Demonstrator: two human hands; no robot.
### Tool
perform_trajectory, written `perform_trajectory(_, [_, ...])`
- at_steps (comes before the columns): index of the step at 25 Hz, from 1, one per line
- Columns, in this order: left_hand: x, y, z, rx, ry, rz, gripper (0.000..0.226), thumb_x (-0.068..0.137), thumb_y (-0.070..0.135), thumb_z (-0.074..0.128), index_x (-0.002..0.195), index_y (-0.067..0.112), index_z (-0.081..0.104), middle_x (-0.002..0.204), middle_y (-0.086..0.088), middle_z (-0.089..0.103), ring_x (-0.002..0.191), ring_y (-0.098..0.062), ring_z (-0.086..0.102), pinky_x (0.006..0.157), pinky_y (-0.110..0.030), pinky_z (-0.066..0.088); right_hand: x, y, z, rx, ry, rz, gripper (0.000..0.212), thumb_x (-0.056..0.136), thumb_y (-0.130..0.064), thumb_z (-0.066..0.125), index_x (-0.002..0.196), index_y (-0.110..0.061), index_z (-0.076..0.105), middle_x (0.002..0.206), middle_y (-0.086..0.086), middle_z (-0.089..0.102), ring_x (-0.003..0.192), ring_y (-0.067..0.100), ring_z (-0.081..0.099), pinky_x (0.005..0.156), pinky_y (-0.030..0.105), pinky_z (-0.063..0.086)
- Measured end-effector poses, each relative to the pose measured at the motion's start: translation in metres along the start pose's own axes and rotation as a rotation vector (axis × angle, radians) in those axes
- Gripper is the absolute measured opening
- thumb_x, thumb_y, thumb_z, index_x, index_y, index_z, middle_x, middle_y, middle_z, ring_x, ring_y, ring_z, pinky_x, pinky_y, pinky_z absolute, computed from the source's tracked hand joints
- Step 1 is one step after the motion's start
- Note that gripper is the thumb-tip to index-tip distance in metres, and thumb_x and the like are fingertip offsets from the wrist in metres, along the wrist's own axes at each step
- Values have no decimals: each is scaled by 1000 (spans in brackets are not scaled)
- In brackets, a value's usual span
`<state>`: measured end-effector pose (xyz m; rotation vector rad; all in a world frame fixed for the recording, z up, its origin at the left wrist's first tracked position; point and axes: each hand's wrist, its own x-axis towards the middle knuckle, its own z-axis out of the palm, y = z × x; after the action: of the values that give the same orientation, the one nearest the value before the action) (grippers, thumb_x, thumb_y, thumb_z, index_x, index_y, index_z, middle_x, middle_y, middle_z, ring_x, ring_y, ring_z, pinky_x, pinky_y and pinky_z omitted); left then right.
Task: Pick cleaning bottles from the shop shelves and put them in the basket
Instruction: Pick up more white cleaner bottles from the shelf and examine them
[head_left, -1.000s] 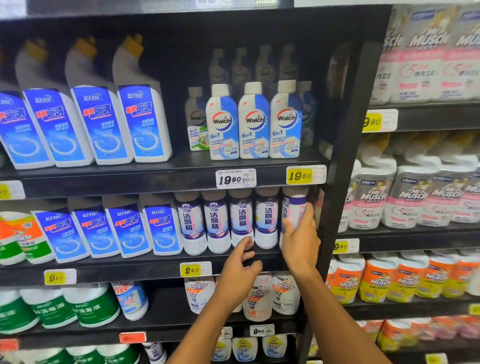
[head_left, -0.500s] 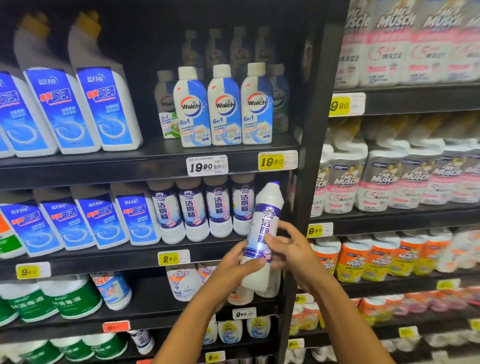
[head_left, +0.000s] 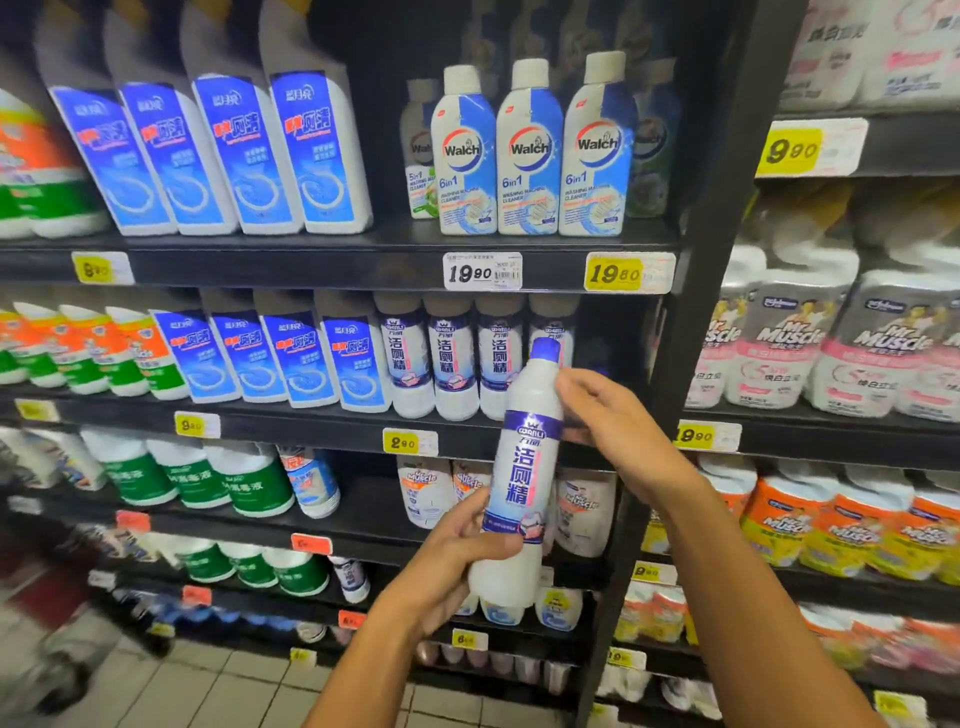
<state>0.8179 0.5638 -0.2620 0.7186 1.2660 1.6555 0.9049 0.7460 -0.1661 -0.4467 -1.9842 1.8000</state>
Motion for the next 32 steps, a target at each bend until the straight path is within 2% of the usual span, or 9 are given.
perform_trajectory(5, [-21, 8, -14, -1, -10, 29, 68, 67, 8, 78, 132, 5, 56, 121, -21, 67, 106, -31, 68, 87, -35, 54, 15, -20, 34, -46, 25, -65, 35, 100, -36, 55, 96, -3, 66, 89, 12, 72, 78, 11, 64, 70, 25, 51])
perform_trajectory(8, [-33, 17, -32, 80, -16, 58, 65, 68, 9, 78, 130, 9, 58, 122, -17, 68, 111, -27, 66, 89, -29, 53, 15, -29, 63, -53, 39, -97, 37, 99, -34, 57, 93, 2, 62, 83, 9, 65, 73, 11, 59, 67, 28, 47])
perform_trajectory(11, [-45, 26, -55, 159, -38, 73, 65, 69, 10, 79, 131, 11, 57, 122, -12, 69, 113, -22, 66, 89, -25, 52, 9, -39, 96, -44, 78, -136, 29, 99, -31, 57, 85, -6, 62, 78, 4, 62, 71, 9, 56, 66, 26, 44])
perform_trajectory(15, [-64, 33, -96, 287, -71, 72, 67, 68, 18, 83, 129, 27, 57, 125, -2, 69, 119, -19, 63, 96, -31, 51, -9, -50, 147, -83, 100, -205, 34, 98, -24, 59, 98, 10, 59, 86, 23, 62, 77, 17, 56, 72, 29, 44])
perform_trajectory(19, [-80, 37, -128, 466, -57, 135, 62, 71, 34, 81, 123, 51, 52, 125, 15, 66, 121, -8, 60, 105, -41, 47, -34, -60, 191, -21, 74, -331, 9, 94, -16, 62, 101, -12, 67, 87, -4, 73, 81, 6, 66, 74, 17, 51])
perform_trajectory(22, [-90, 47, -149, 522, -63, 166, 59, 68, 35, 78, 113, 63, 51, 121, 23, 66, 116, -1, 61, 100, -30, 49, -44, -68, 216, -19, 125, -365, 18, 88, -20, 66, 106, -16, 67, 102, 5, 74, 96, 17, 68, 84, 27, 54])
perform_trajectory(26, [-95, 53, -177, 501, -161, 161, 61, 67, 23, 78, 117, 51, 57, 122, 13, 68, 116, -8, 63, 93, -27, 53, -51, -73, 232, -83, 97, -302, 24, 88, -13, 70, 112, -18, 66, 116, 11, 72, 113, 25, 66, 96, 42, 53])
perform_trajectory(29, [-92, 62, -184, 531, -175, 162, 58, 66, 21, 79, 113, 48, 59, 120, 11, 69, 113, -9, 65, 86, -20, 53, -56, -83, 237, -127, 21, -307, 31, 84, -9, 73, 114, -16, 66, 117, 13, 71, 113, 23, 65, 93, 38, 56])
perform_trajectory(32, [-84, 78, -182, 647, -109, 253, 62, 68, 25, 78, 112, 61, 54, 118, 29, 65, 112, 6, 61, 89, -17, 51, -63, -94, 239, -230, -30, -381, 36, 76, -9, 80, 110, -13, 70, 109, 2, 72, 104, 11, 66, 86, 26, 53])
